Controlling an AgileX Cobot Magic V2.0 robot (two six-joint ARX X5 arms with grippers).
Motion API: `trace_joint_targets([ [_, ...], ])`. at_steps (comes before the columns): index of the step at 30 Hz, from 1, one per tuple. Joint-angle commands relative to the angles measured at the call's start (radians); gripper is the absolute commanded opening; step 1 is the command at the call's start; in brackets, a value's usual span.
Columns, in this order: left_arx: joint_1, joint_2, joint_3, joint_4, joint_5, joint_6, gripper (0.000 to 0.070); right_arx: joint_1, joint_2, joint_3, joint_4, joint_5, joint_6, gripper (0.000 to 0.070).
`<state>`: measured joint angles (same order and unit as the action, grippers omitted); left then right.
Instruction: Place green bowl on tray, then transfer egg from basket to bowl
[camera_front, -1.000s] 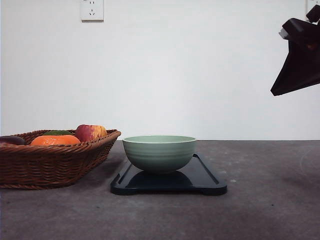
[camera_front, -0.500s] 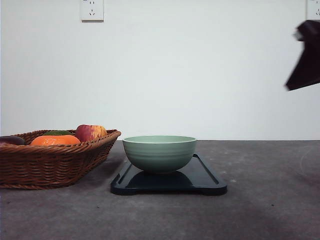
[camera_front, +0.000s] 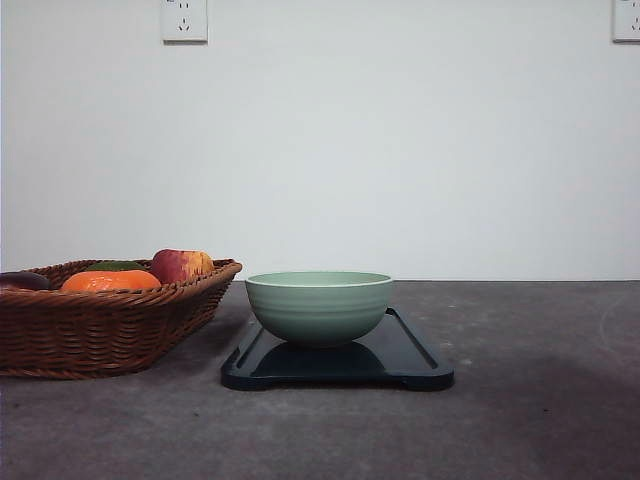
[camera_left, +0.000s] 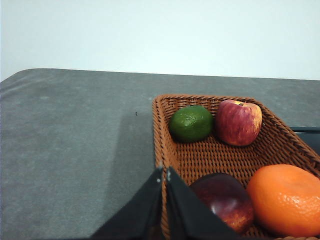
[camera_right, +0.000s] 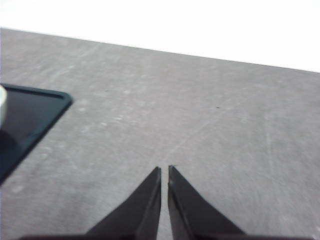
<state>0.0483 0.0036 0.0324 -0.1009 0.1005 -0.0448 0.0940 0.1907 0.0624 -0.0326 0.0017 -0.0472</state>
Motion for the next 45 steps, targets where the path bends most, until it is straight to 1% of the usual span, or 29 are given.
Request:
trace_joint_targets([
  [1, 0.001, 0.000, -0.019, 0.012, -0.003, 0.003, 0.0000, -0.015, -0.037, -0.026, 0.010, 0.000, 0.032, 0.0016],
  [3, 0.001, 0.000, -0.019, 0.012, -0.003, 0.003, 0.0000, -0.037, -0.091, -0.050, -0.007, 0.000, 0.055, 0.0016],
  [5, 0.001, 0.000, -0.019, 0.012, -0.003, 0.003, 0.0000, -0.057, -0.145, -0.051, -0.054, 0.000, 0.061, 0.0016],
  [7, 0.001, 0.000, -0.019, 0.012, -0.003, 0.003, 0.0000, -0.073, -0.186, -0.051, -0.073, 0.000, 0.062, 0.0016],
  [12, 0.001, 0.000, -0.019, 0.012, -0.003, 0.003, 0.0000, -0.083, -0.187, -0.051, -0.074, -0.001, 0.065, 0.0016],
  [15, 0.001, 0.000, -0.019, 0.012, -0.003, 0.003, 0.0000, -0.083, -0.187, -0.051, -0.072, -0.004, 0.089, 0.0016],
  [45, 0.001, 0.000, -0.019, 0.012, -0.003, 0.003, 0.0000, -0.083, -0.187, -0.050, -0.072, -0.001, 0.089, 0.0016],
])
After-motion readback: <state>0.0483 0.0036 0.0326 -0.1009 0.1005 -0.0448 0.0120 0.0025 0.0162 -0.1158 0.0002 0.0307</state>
